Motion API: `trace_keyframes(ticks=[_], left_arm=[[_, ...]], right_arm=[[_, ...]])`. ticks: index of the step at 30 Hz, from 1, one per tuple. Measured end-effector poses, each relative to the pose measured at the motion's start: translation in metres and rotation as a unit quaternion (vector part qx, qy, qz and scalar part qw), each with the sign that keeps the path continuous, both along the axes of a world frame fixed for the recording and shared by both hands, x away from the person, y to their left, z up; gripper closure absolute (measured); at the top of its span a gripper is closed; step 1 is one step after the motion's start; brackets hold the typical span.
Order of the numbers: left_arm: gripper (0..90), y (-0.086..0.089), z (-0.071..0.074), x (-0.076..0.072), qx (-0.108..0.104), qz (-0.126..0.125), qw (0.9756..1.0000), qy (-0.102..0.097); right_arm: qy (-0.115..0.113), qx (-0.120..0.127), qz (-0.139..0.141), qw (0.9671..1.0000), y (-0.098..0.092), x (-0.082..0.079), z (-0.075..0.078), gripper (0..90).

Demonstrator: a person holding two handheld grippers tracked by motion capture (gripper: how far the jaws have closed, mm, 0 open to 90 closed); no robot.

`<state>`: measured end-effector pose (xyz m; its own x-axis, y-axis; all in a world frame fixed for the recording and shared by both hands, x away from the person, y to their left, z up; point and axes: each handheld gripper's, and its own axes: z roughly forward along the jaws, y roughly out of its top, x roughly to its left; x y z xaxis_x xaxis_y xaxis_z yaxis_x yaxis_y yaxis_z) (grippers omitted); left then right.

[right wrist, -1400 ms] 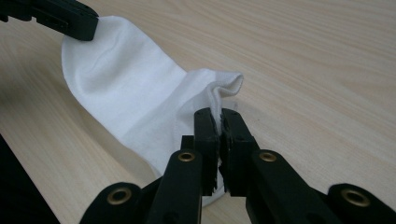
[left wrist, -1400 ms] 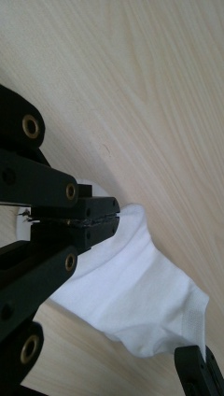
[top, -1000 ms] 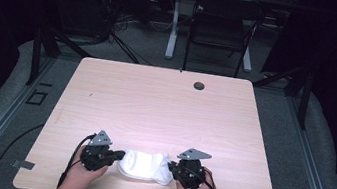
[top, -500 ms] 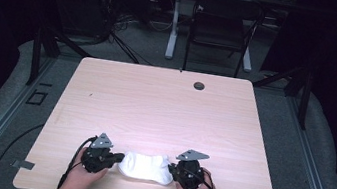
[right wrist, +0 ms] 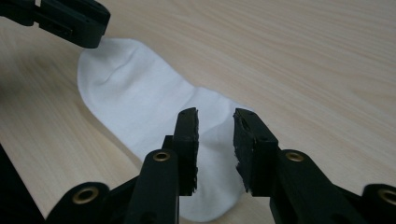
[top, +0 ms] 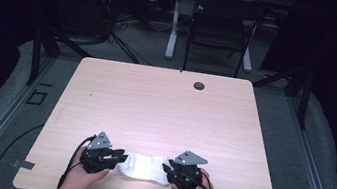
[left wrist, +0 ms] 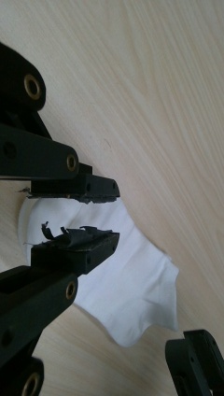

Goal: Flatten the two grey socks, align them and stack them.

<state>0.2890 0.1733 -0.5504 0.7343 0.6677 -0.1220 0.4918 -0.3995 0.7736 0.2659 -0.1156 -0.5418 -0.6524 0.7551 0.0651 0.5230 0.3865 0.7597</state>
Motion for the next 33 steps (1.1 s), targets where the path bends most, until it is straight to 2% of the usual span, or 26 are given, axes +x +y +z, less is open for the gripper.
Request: trace_keyframes(ticks=[5, 8, 12, 17, 21, 23, 33], left_arm=[[65.1, -0.003, -0.006, -0.001, 0.010, -0.009, 0.9999, 0.002], [62.6, -0.005, -0.012, -0.002, 0.016, -0.010, 0.9997, 0.012], [60.9, -0.004, -0.017, -0.001, 0.024, -0.010, 0.9994, 0.021], [60.8, -0.004, -0.022, 0.001, 0.036, -0.013, 0.9989, 0.026], [61.1, -0.006, -0.025, -0.001, 0.044, -0.012, 0.9986, 0.027], [61.4, -0.007, -0.026, -0.002, 0.048, -0.012, 0.9985, 0.021], [63.6, -0.008, -0.027, 0.000, 0.050, -0.008, 0.9986, 0.019]], right_arm=[[0.009, -0.021, 0.011, 0.9997, 0.006, 0.001, -0.009, 65.2], [0.011, -0.023, 0.010, 0.9996, 0.004, 0.003, -0.015, 63.1], [0.028, -0.033, 0.011, 0.9990, 0.002, 0.005, -0.022, 62.3], [0.040, -0.034, 0.010, 0.9986, 0.001, 0.007, -0.028, 61.8], [0.042, -0.036, 0.010, 0.9984, 0.001, 0.007, -0.031, 62.2], [0.040, -0.033, 0.007, 0.9986, 0.001, 0.006, -0.031, 62.2], [0.037, -0.032, 0.006, 0.9988, 0.001, 0.008, -0.032, 63.2]])
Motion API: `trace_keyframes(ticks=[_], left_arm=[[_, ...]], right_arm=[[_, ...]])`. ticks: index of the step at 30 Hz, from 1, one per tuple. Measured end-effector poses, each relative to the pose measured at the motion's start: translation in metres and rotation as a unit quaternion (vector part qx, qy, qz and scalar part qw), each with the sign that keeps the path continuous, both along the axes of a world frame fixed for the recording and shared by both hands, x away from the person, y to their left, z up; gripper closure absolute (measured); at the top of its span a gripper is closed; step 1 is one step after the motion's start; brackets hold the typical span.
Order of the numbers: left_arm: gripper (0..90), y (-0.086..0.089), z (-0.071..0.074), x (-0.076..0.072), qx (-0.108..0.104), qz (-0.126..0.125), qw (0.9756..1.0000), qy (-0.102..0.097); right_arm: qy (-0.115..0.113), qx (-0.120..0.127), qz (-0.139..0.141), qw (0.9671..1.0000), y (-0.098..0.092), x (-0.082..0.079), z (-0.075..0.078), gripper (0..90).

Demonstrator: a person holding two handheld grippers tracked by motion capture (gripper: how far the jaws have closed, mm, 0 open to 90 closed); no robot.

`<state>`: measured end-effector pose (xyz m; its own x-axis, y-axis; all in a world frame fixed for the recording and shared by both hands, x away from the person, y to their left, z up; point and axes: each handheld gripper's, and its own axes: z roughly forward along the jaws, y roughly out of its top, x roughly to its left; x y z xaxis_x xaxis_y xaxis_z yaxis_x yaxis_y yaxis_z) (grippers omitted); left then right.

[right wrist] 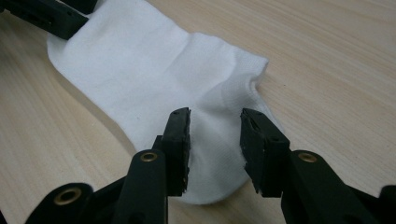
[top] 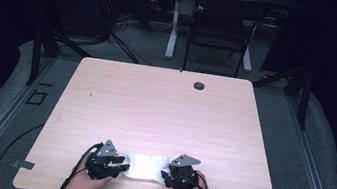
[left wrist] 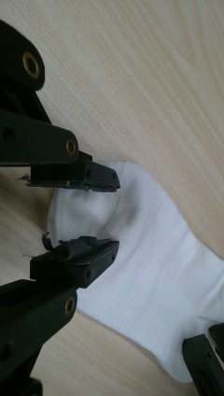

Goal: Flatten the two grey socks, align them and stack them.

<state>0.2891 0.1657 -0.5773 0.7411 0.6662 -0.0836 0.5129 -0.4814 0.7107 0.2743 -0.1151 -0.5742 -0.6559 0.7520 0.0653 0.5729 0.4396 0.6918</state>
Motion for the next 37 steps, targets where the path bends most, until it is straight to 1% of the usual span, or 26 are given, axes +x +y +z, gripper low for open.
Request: trace_keyframes(ticks=[1, 4, 5, 7, 9, 11, 16, 17, 19, 20, 21, 24, 25, 26, 28, 29, 30, 31, 32, 35, 36, 37], left_arm=[[63.6, 0.000, 0.000, 0.000, -0.002, 0.002, 1.0000, 0.001], [63.6, -0.001, -0.001, 0.004, -0.005, 0.006, 1.0000, -0.002], [63.6, -0.001, -0.001, 0.004, -0.005, 0.006, 1.0000, -0.001], [63.6, -0.001, -0.001, 0.005, -0.007, 0.007, 0.9999, -0.001], [63.6, 0.000, -0.001, 0.007, -0.007, 0.006, 1.0000, -0.001], [63.6, -0.001, -0.002, 0.009, -0.012, 0.013, 0.9998, 0.000], [63.3, -0.001, -0.002, 0.011, -0.018, 0.019, 0.9997, 0.002], [62.8, -0.001, -0.002, 0.010, -0.021, 0.021, 0.9996, 0.003], [59.7, 0.000, -0.001, 0.011, -0.024, 0.022, 0.9994, 0.006], [58.2, 0.000, -0.001, 0.010, -0.026, 0.024, 0.9994, 0.006], [56.7, 0.000, 0.001, 0.011, -0.028, 0.021, 0.9994, 0.003], [53.1, 0.004, 0.006, 0.010, -0.039, 0.024, 0.9989, -0.002], [52.2, 0.006, 0.008, 0.010, -0.045, 0.026, 0.9987, -0.005], [51.6, 0.009, 0.010, 0.010, -0.047, 0.029, 0.9984, -0.006], [51.2, 0.015, 0.014, 0.011, -0.054, 0.036, 0.9978, -0.013], [51.2, 0.018, 0.016, 0.011, -0.057, 0.041, 0.9974, -0.015], [51.2, 0.022, 0.017, 0.012, -0.060, 0.046, 0.9970, -0.021], [51.2, 0.026, 0.018, 0.013, -0.062, 0.051, 0.9966, -0.021], [51.2, 0.029, 0.019, 0.014, -0.059, 0.058, 0.9962, -0.025], [48.9, 0.038, 0.019, 0.019, -0.065, 0.072, 0.9949, -0.028], [48.5, 0.041, 0.018, 0.021, -0.066, 0.077, 0.9944, -0.027], [48.0, 0.043, 0.018, 0.022, -0.066, 0.080, 0.9941, -0.030]], right_arm=[[0.003, -0.001, -0.001, 1.0000, 0.000, 0.001, 0.001, 63.3], [0.000, -0.002, -0.003, 1.0000, -0.001, 0.004, 0.000, 63.4], [0.003, 0.003, -0.005, 1.0000, -0.001, 0.005, 0.000, 63.5], [0.002, 0.002, -0.008, 1.0000, 0.000, 0.006, 0.000, 63.5], [0.002, 0.001, -0.006, 1.0000, -0.001, 0.008, 0.000, 63.6], [-0.001, 0.004, -0.011, 0.9999, 0.000, 0.010, -0.001, 63.8], [-0.002, 0.004, -0.014, 0.9999, -0.001, 0.015, -0.001, 63.8], [-0.002, 0.009, -0.014, 0.9999, -0.001, 0.015, -0.002, 63.4], [-0.006, 0.007, -0.013, 0.9999, -0.001, 0.015, -0.002, 62.6], [-0.006, 0.010, -0.014, 0.9998, 0.000, 0.014, -0.001, 62.1], [-0.007, 0.010, -0.013, 0.9998, -0.001, 0.014, 0.000, 61.7], [-0.021, 0.026, -0.014, 0.9993, -0.002, 0.011, 0.006, 59.6], [-0.027, 0.025, -0.013, 0.9992, -0.004, 0.009, 0.009, 59.2], [-0.038, 0.028, -0.016, 0.9988, -0.005, 0.008, 0.012, 58.9], [-0.049, 0.031, -0.024, 0.9981, -0.011, 0.007, 0.015, 58.7], [-0.050, 0.026, -0.027, 0.9981, -0.015, 0.007, 0.017, 58.6], [-0.055, 0.027, -0.035, 0.9975, -0.019, 0.007, 0.016, 58.6], [-0.056, 0.027, -0.042, 0.9972, -0.024, 0.008, 0.016, 58.4], [-0.055, 0.025, -0.048, 0.9970, -0.029, 0.009, 0.016, 58.0], [-0.061, 0.039, -0.072, 0.9948, -0.043, 0.013, 0.015, 56.4], [-0.062, 0.034, -0.077, 0.9945, -0.048, 0.015, 0.016, 55.9], [-0.067, 0.038, -0.085, 0.9934, -0.052, 0.015, 0.016, 55.2]])
